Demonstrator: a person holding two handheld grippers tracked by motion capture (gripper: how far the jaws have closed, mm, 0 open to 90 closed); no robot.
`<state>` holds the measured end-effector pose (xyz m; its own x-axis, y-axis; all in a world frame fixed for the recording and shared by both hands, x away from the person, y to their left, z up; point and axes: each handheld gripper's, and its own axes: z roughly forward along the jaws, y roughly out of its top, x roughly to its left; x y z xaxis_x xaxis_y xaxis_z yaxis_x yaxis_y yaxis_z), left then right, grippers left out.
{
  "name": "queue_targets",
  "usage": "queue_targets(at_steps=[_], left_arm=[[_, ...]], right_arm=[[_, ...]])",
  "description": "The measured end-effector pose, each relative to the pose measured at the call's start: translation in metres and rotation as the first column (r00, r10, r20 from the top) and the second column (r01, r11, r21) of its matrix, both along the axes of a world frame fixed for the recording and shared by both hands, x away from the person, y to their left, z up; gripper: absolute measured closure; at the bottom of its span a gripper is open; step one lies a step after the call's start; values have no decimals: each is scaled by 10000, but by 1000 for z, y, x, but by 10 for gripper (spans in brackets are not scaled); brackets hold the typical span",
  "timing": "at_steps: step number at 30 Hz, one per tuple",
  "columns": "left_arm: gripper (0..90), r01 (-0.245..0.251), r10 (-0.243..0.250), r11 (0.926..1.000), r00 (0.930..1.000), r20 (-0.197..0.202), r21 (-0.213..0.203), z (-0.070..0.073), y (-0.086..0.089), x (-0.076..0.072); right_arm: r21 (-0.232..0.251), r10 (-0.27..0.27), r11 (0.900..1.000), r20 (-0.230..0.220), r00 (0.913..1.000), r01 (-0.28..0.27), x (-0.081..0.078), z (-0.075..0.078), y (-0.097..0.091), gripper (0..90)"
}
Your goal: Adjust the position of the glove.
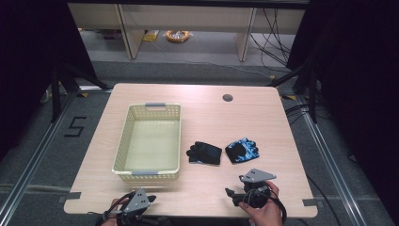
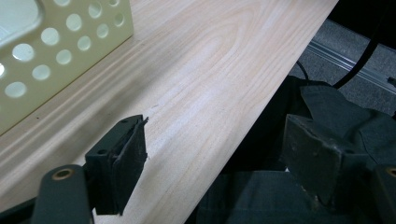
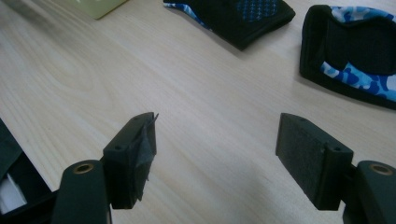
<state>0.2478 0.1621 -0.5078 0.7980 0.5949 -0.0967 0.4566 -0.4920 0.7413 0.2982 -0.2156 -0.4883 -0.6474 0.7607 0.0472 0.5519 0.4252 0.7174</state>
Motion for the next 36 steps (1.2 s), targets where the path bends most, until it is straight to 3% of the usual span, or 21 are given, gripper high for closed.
queue_targets(at_steps=[1,3,4,5,6,7,8,10,14,16,17,18,20,23,25,36], left_arm=[[219,3,-4,10000,10000,-18,-13,0,0,0],[219,-67,64,9996,9999,-124,-285,0,-1,-1],[219,88,-88,9998,9999,55,-155,0,0,0],[219,80,-79,9998,10000,48,-167,0,0,0],[219,85,-84,9998,10000,53,-162,0,0,0],[219,84,-83,9998,10000,53,-163,0,0,0],[219,200,-201,9997,9997,112,105,1,1,1],[218,184,-185,9998,9998,98,75,1,1,1],[218,87,-87,9999,9999,97,-57,1,0,1],[218,-4,5,9997,10000,52,-244,0,-1,0],[218,136,-137,9999,9999,99,30,1,1,1],[217,-62,61,9994,10000,-32,-344,-1,-1,0],[217,-221,214,9985,9997,-135,-497,-1,-3,-1],[217,131,-132,9999,9998,152,57,1,2,2],[217,-77,77,9999,10000,11,-86,0,1,1],[217,-66,66,9997,10000,-5,-222,1,1,0]], right_arm=[[42,-75,10000,-191,9998,76,0,2,1,303],[43,-6,10000,76,10000,6,2,1,2,306],[119,-12,9999,103,9999,11,3,2,3,309],[231,-72,9997,-47,10000,73,3,3,4,317],[151,33,9999,151,9999,-35,5,4,4,322],[233,-32,9997,80,10000,30,5,4,5,322],[171,47,9998,90,9999,-49,7,5,6,323],[124,112,9999,379,9992,-117,10,5,9,336],[105,144,9998,249,9996,-147,14,7,14,347],[63,305,9995,586,9978,-309,17,8,16,365],[100,257,9996,435,9987,-262,17,10,17,371],[43,330,9994,551,9979,-333,20,11,19,376],[13,377,9993,721,9967,-379,23,12,22,391],[29,465,9989,783,9958,-468,29,13,27,411],[-69,647,9979,879,9940,-644,34,13,30,425],[-427,1162,9927,863,9895,-1129,58,13,53,488]])
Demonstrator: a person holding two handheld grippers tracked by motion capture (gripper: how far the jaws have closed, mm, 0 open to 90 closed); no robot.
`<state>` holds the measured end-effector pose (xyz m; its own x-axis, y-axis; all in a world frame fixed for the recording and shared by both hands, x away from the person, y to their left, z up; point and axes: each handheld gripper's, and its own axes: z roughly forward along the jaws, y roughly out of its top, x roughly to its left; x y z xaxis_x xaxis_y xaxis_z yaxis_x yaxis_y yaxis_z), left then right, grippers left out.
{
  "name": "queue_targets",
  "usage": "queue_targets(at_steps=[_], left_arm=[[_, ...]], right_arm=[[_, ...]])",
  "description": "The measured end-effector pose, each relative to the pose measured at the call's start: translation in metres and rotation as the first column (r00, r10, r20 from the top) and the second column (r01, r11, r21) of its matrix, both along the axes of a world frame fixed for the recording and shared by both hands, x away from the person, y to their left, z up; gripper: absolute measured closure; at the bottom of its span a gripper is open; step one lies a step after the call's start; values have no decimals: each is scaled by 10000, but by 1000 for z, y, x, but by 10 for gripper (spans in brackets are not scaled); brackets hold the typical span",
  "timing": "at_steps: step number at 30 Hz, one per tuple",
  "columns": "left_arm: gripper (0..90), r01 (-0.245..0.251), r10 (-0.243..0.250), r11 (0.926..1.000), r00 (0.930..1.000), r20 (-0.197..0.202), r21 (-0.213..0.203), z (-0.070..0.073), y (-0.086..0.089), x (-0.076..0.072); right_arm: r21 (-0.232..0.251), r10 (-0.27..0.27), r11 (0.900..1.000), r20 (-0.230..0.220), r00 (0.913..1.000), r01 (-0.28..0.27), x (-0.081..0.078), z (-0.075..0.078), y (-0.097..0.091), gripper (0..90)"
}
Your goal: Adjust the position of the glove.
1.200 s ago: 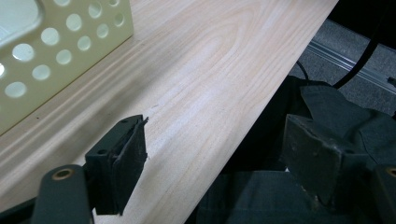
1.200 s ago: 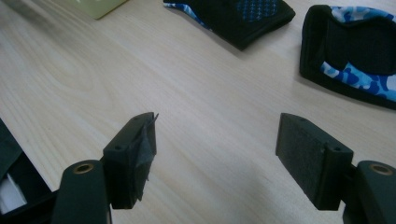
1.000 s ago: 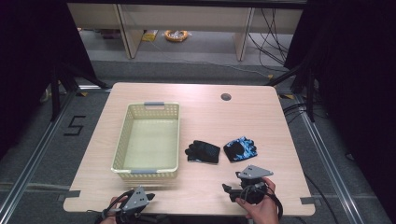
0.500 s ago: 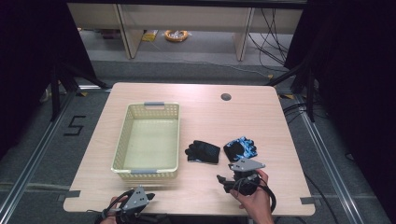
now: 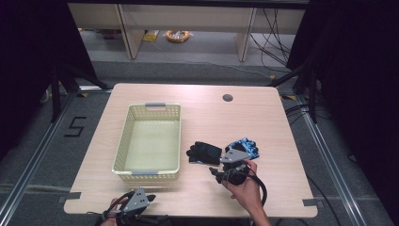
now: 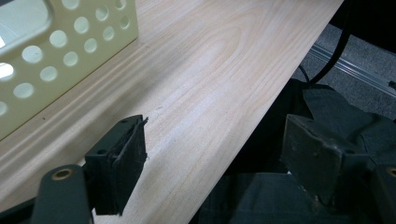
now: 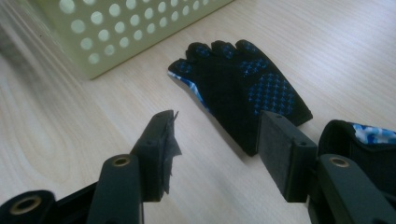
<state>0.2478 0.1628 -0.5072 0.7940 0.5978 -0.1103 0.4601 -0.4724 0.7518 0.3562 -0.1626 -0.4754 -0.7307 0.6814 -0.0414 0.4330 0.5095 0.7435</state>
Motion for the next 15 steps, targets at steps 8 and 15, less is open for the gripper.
queue_targets(at_steps=[8,15], left_arm=[[217,25,-26,9999,10000,54,161,0,1,1],[217,-50,50,10000,10000,37,37,0,0,0]], right_arm=[[-308,192,9993,34,9998,-191,15,-2,11,551],[-171,131,9998,-468,9988,-139,28,-6,18,571]])
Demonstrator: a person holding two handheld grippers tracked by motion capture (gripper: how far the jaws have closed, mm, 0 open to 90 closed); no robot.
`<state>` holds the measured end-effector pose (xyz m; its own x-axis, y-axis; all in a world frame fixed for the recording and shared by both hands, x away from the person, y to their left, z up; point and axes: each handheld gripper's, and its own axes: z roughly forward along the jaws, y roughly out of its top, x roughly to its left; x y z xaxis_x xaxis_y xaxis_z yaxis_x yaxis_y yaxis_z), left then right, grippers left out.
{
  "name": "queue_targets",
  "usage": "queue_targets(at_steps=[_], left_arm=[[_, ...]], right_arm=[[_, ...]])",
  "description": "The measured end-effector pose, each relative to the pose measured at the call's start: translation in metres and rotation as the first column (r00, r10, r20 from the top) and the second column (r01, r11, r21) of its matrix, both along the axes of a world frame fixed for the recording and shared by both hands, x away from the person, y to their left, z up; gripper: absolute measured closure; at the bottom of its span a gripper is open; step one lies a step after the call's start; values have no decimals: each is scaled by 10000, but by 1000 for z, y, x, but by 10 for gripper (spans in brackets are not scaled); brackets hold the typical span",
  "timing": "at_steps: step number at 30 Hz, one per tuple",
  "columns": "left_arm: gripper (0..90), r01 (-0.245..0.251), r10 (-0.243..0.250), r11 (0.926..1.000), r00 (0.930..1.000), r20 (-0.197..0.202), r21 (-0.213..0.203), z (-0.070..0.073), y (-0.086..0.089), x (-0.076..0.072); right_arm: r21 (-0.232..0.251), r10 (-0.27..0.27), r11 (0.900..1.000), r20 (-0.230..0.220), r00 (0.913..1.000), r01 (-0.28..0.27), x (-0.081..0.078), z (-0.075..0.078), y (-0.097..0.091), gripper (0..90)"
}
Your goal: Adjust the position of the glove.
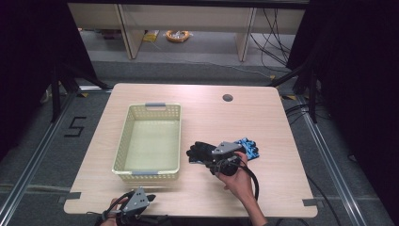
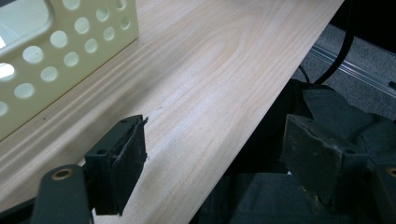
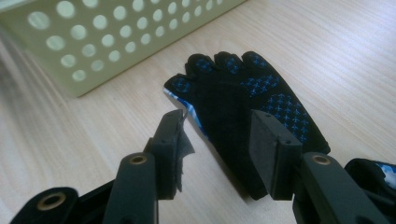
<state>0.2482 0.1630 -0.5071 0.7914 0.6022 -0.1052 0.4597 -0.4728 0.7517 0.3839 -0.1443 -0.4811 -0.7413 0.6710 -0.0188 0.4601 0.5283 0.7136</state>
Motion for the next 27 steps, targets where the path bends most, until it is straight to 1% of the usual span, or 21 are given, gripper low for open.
queue_targets(at_steps=[3,4,6,7,9,10,11,12,13,14,15,16,17,18,19,21,22,23,25,26,27], left_arm=[[217,11,-11,10000,10000,-1,-55,0,0,0],[217,18,-18,10000,10000,7,24,0,0,0],[217,29,-29,10000,10000,9,-15,0,0,0],[217,166,-167,9999,9998,107,48,1,1,0],[217,38,-38,9999,10000,22,97,0,1,0],[217,64,-64,9999,10000,33,121,1,1,0],[217,59,-60,9999,10000,37,123,1,1,0],[217,68,-68,9999,10000,44,130,1,1,0],[217,71,-72,9999,10000,39,136,1,1,0],[217,45,-46,9999,10000,18,105,1,1,0],[217,55,-56,9999,10000,32,108,1,1,0],[216,66,-66,9999,10000,36,112,1,1,0],[217,71,-71,9999,10000,38,126,1,1,0],[217,64,-64,9999,10000,36,123,1,1,0],[217,54,-54,9999,10000,27,112,1,1,0],[216,52,-53,9999,10000,31,109,1,1,0],[217,70,-70,9999,10000,35,125,1,1,0],[217,77,-77,9999,10000,32,135,1,1,0],[217,42,-42,9999,10000,16,100,1,1,0],[217,59,-59,9999,10000,25,113,1,1,0],[217,67,-67,9999,10000,34,118,1,1,0]], right_arm=[[-26,104,9999,86,9999,-104,3,-1,1,571],[-17,31,10000,-140,9999,-31,2,-1,2,571],[-87,81,9999,-120,9999,-82,4,-2,4,571],[-106,62,9999,-166,9998,-64,5,-1,4,571],[1,36,10000,-19,10000,-36,7,-2,6,573],[40,-22,10000,-174,9998,23,7,-1,7,573],[-82,83,9999,-167,9998,-85,9,0,6,574],[101,-17,9999,-16,10000,17,10,-2,8,575],[-46,106,9999,-223,9997,-107,11,0,7,578],[-33,86,10000,-199,9998,-86,11,-1,8,580],[8,63,10000,34,10000,-63,13,-2,9,583],[-124,136,9998,-108,9998,-137,13,-1,9,584],[-82,117,9999,-174,9998,-119,14,-2,10,586],[77,58,10000,-91,9999,-57,15,-4,11,587],[-105,158,9998,-271,9995,-161,16,-3,11,587],[-194,200,9996,-315,9993,-206,18,-4,11,589],[-110,142,9998,-217,9997,-145,18,-6,13,589],[-193,159,9997,-361,9992,-166,19,-5,13,590],[-195,161,9997,-246,9996,-166,20,-8,16,590],[-357,268,9990,-417,9988,-283,21,-7,16,590],[-366,262,9989,-410,9988,-277,21,-8,17,590]])
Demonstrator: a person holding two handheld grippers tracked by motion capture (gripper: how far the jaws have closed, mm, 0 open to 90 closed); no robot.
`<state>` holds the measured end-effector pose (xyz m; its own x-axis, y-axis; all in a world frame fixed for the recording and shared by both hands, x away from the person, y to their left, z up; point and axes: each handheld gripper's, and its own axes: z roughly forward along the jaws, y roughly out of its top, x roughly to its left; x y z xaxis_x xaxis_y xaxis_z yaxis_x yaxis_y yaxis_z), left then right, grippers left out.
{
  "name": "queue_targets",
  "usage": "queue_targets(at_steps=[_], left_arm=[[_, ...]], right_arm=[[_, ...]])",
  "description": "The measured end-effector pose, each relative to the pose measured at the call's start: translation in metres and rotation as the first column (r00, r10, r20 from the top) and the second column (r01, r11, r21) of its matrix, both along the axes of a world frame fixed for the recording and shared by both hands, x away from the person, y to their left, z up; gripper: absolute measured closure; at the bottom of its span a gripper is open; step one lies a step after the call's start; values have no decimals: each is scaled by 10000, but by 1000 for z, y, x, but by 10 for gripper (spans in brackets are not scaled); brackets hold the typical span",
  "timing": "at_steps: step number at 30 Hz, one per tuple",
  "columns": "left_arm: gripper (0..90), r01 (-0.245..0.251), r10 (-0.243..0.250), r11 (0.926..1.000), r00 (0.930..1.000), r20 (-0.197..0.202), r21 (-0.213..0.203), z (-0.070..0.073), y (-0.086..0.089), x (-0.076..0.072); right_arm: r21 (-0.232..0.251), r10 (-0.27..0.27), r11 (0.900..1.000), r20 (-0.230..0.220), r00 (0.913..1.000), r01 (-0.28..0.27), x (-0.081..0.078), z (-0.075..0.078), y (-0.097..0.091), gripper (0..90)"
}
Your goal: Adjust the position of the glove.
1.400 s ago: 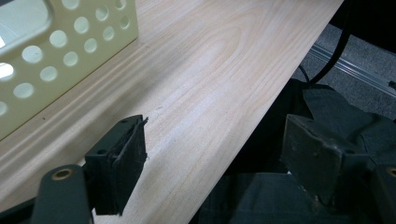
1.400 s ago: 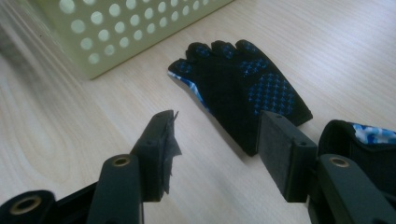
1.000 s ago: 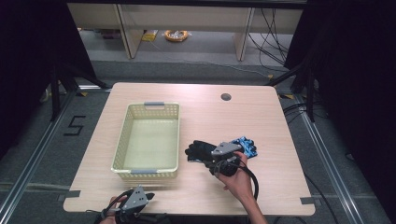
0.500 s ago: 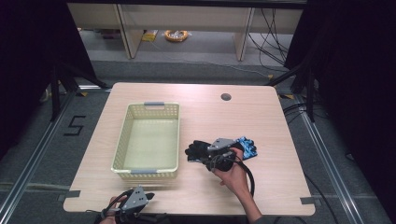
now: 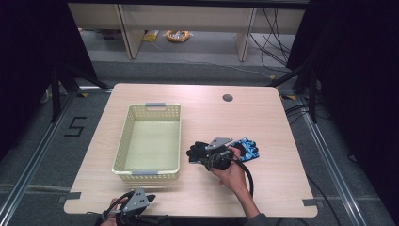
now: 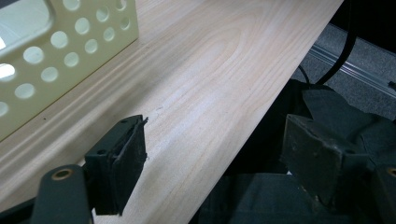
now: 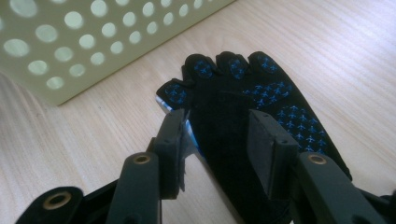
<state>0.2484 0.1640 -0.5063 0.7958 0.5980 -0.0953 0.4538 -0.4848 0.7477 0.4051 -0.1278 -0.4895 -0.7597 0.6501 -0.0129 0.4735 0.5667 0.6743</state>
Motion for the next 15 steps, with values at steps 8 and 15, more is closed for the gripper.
queue_targets(at_steps=[8,15], left_arm=[[217,1,-1,10000,10000,-12,-2,0,0,0],[217,61,-60,9999,10000,44,-84,-1,-1,0]], right_arm=[[-333,-73,9994,-332,9994,62,6,-10,3,626],[-398,-66,9992,-218,9997,57,11,-13,1,743]])
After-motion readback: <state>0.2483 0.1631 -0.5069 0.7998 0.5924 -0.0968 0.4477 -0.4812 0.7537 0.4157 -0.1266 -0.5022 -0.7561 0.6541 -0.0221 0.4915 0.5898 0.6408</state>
